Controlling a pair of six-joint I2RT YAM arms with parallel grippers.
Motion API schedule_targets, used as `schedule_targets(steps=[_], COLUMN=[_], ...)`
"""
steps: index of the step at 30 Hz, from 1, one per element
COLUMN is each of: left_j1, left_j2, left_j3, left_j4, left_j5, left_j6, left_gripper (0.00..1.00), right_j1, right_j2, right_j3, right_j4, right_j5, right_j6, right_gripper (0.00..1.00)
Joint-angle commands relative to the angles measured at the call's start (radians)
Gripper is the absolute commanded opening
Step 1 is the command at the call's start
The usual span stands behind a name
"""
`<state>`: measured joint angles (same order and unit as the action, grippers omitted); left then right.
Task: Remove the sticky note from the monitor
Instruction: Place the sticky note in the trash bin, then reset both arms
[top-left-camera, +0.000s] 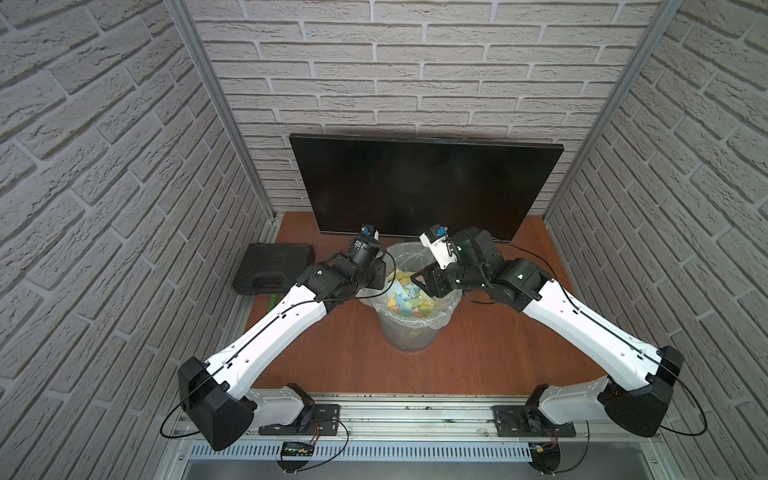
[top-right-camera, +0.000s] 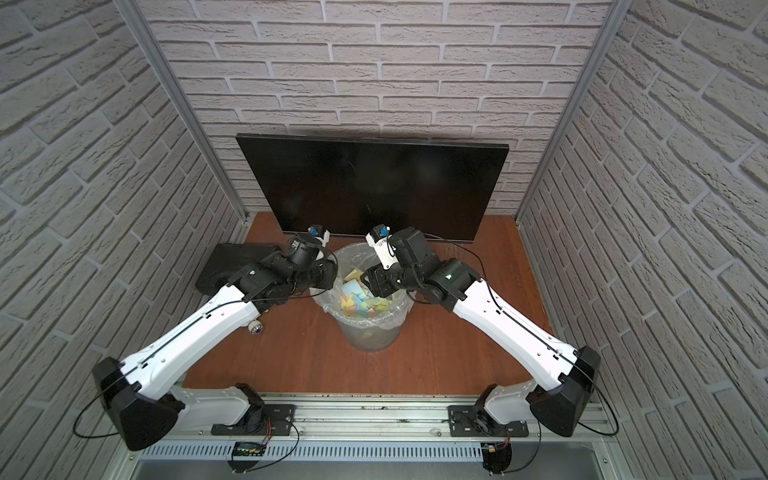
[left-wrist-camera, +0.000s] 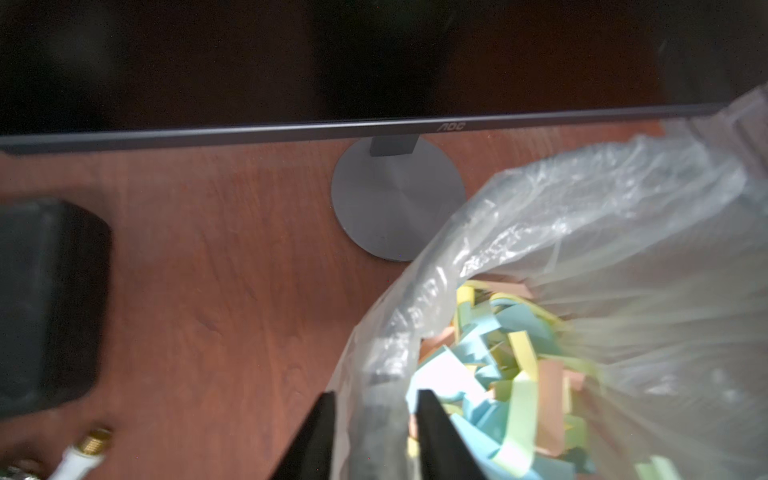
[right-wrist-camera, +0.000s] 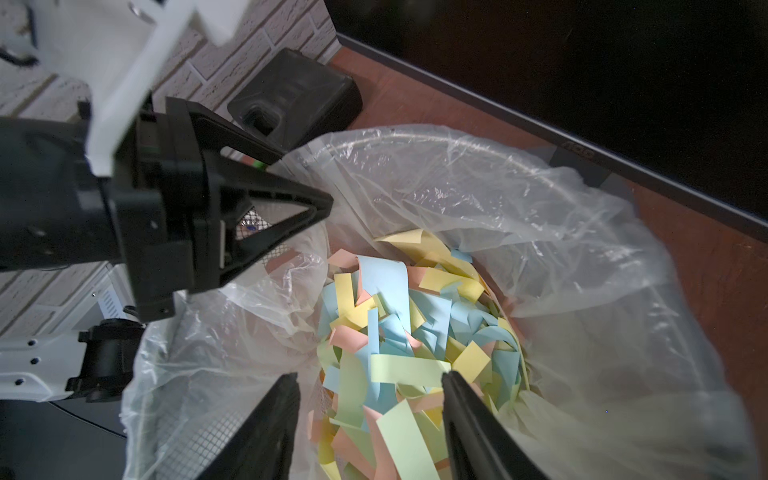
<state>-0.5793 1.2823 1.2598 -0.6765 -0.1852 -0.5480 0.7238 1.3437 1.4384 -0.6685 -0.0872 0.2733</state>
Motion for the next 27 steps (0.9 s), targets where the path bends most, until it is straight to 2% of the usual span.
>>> schedule_targets(steps=[1,2,3,15,27], left_j1=[-0.006,-0.006,-0.006,-0.006,-0.006], left_j2=[-0.018,-0.024,-0.028,-0.073,-0.209], left_j3=[-0.029,-0.027,-0.023,0.036,0.078], left_j4=[-0.043,-0.044,-0.046,-0.071,-0.072], left_j5=[-0.020,-0.027,-0.032,-0.049,-0.124], left_j6=[0.014,0.020,0.026,0.069,0.123], left_gripper=[0.79,0.93,0.97,0.98,0.98], right_j1=[0.005,0.006,0.005,0.002,-0.006], right_j2=[-0.074,-0.085,-0.096,-0.121,-0.135], right_j3=[0.018,0.012,0.010,-0.027,-0.035], right_j4=[0.059,0.064,0.067,0.062,0.066], right_j5=[0.046,0.052,0.055,0.061,0.076], right_j6=[-0.002,-0.004,-0.006,-0.004,0.005], right_gripper=[0.68,0.68,0.68,0.69,0.70])
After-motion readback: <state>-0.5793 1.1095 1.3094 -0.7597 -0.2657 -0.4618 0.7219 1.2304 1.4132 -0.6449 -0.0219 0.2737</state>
